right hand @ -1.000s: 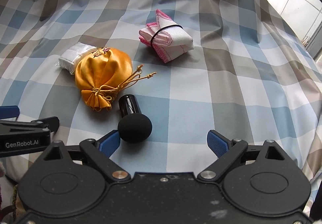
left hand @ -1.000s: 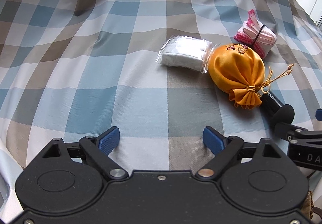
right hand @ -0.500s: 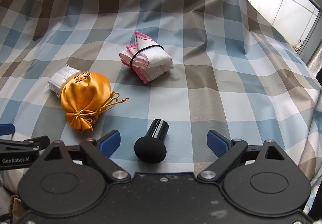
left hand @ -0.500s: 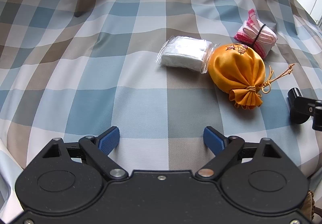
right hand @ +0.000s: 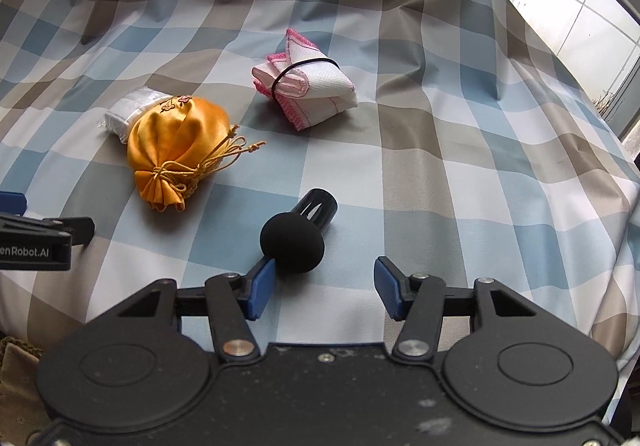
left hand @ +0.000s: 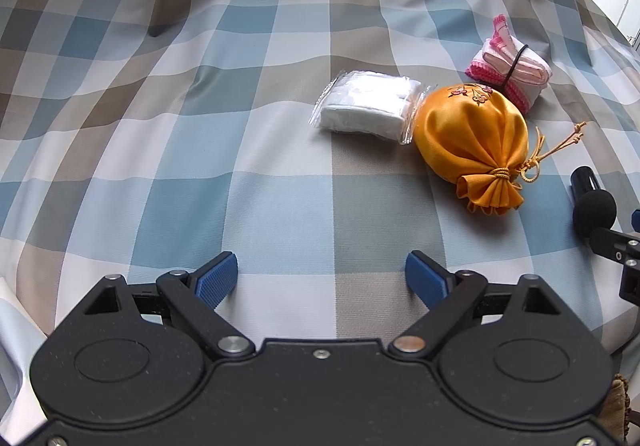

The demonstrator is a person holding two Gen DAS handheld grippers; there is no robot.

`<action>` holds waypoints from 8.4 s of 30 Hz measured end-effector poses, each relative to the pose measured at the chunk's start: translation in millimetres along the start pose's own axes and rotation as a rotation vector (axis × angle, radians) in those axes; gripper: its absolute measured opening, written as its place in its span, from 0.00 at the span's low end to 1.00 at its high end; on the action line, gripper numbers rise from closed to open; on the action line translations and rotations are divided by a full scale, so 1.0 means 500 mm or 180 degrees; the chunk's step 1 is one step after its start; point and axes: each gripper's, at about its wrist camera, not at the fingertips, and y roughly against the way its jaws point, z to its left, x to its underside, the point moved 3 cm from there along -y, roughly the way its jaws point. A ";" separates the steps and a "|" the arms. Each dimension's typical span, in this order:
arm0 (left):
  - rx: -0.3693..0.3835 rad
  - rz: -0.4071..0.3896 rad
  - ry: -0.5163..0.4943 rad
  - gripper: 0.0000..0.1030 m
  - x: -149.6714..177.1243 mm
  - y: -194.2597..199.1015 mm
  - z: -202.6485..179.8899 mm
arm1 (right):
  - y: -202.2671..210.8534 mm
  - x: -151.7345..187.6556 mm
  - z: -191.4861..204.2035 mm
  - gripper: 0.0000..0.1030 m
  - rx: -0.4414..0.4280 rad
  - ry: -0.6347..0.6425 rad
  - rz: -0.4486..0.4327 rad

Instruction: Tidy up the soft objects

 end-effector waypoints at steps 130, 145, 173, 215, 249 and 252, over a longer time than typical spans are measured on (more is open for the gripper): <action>0.0229 0.0095 0.0015 0.61 0.157 0.249 -0.077 | 0.269 0.167 -0.049 0.56 -0.0371 -0.0918 -0.0554; 0.0099 -0.0016 0.0161 0.62 0.218 0.317 -0.062 | 0.400 0.266 0.020 0.56 -0.0569 -0.0909 -0.0564; -0.0017 0.0179 0.0173 0.64 0.229 0.291 -0.062 | 0.382 0.267 0.026 0.57 -0.0595 -0.0856 -0.0405; -0.0056 0.0123 0.0156 0.78 0.228 0.295 -0.065 | 0.374 0.269 0.026 0.63 -0.0608 -0.0857 -0.0386; -0.0054 0.0142 0.0164 0.79 0.229 0.292 -0.061 | 0.371 0.270 0.024 0.65 -0.0611 -0.0861 -0.0379; -0.0055 0.0142 0.0165 0.78 0.230 0.291 -0.061 | 0.371 0.270 0.024 0.65 -0.0614 -0.0863 -0.0379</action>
